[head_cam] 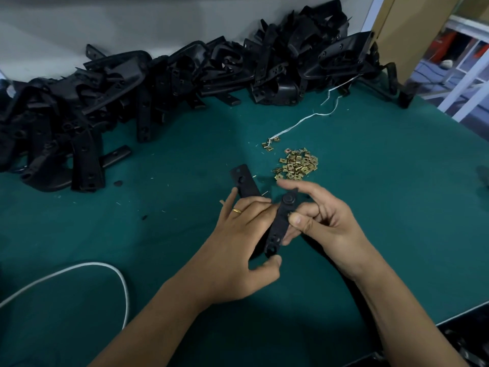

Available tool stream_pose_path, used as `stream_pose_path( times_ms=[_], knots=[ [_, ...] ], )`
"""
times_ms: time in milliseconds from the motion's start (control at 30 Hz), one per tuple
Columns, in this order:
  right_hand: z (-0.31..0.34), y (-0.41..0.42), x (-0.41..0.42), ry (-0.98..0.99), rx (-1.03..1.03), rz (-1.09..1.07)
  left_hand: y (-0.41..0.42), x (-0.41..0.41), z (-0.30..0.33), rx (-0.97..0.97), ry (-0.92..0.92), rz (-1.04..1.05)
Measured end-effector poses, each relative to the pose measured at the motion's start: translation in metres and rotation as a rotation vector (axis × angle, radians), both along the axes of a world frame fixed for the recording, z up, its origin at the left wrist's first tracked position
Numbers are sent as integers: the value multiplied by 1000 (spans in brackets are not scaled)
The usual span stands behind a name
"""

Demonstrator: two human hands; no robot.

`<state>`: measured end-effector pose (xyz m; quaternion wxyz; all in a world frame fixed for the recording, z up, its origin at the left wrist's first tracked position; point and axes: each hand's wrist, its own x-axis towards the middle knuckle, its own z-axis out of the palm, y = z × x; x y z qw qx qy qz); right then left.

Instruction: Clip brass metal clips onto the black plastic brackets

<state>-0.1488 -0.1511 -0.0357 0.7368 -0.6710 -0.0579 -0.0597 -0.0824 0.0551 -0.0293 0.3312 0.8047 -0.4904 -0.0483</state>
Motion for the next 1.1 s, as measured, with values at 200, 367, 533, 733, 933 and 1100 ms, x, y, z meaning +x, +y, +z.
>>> stream_pose_path(
  times_ms=[200, 367, 533, 733, 933, 1100],
  knots=[
    [2, -3, 3, 55, 66, 110, 4, 6, 2, -76, 239, -100],
    [-2, 2, 2, 4, -70, -38, 3, 3, 3, 42, 188, -88],
    [-3, 8, -1, -55, -255, -196, 1, 4, 4, 54, 249, -62],
    [-2, 0, 1, -36, -212, -311, 10, 9, 5, -56, 418, -58],
    [-9, -2, 8, -75, -426, -610, 17, 21, -6, 52, 217, 35],
    [-9, -15, 32, -56, -984, -793, 27, 30, -6, 165, 41, 26]
  ],
)
